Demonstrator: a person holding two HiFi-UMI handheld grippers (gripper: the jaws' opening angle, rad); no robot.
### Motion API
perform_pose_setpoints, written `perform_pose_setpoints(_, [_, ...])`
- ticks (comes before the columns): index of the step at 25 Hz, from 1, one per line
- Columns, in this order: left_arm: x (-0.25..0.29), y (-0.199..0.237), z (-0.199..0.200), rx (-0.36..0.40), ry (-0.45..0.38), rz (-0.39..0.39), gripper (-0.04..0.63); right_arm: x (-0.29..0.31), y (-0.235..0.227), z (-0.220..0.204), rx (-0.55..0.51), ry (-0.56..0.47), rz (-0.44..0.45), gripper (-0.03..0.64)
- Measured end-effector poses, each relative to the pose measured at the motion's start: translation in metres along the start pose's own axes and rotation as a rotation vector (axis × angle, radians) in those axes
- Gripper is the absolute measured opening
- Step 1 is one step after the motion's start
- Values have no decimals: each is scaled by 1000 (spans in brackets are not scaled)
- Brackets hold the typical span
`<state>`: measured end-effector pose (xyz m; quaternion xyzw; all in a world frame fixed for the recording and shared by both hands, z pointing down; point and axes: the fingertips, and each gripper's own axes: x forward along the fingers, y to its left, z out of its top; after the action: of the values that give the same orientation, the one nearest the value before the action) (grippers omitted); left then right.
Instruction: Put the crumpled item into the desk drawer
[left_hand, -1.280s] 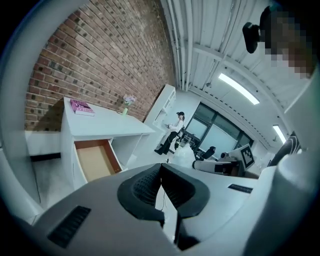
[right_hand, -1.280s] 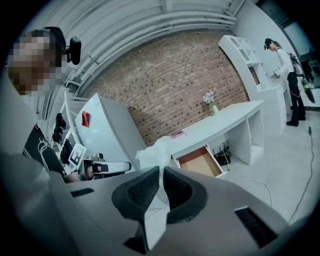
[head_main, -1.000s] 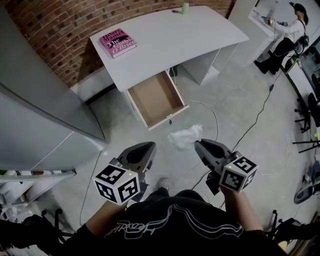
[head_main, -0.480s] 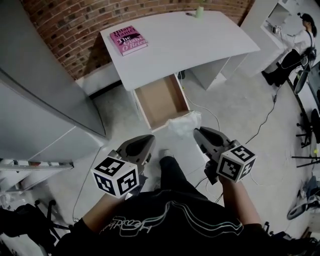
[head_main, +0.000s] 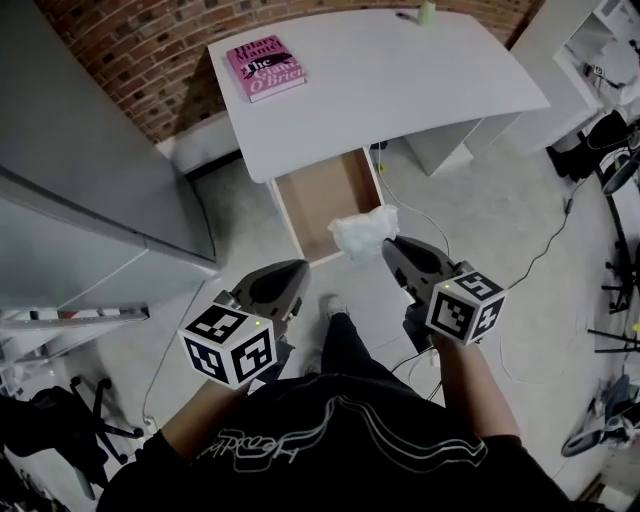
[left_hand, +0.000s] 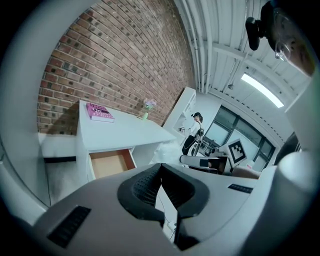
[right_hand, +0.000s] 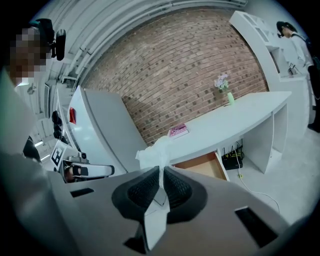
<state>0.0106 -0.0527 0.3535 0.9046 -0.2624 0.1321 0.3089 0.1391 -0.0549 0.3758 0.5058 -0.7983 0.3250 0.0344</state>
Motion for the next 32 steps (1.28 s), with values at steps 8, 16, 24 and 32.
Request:
perform_pose_setpoints(8, [46, 45, 9, -59, 35, 64, 21, 66, -56, -2, 50, 102, 35, 55])
perform_pose_setpoints(16, [79, 89, 9, -123, 54, 117, 21, 136, -109, -15, 31, 220, 30, 55])
perform_pose_setpoints(24, [102, 127, -1, -178, 84, 157, 21, 201, -153, -55, 0, 356, 20, 55])
perform_pose_setpoints(32, [111, 158, -25, -246, 99, 201, 21, 249, -188, -109, 3, 484, 14, 55])
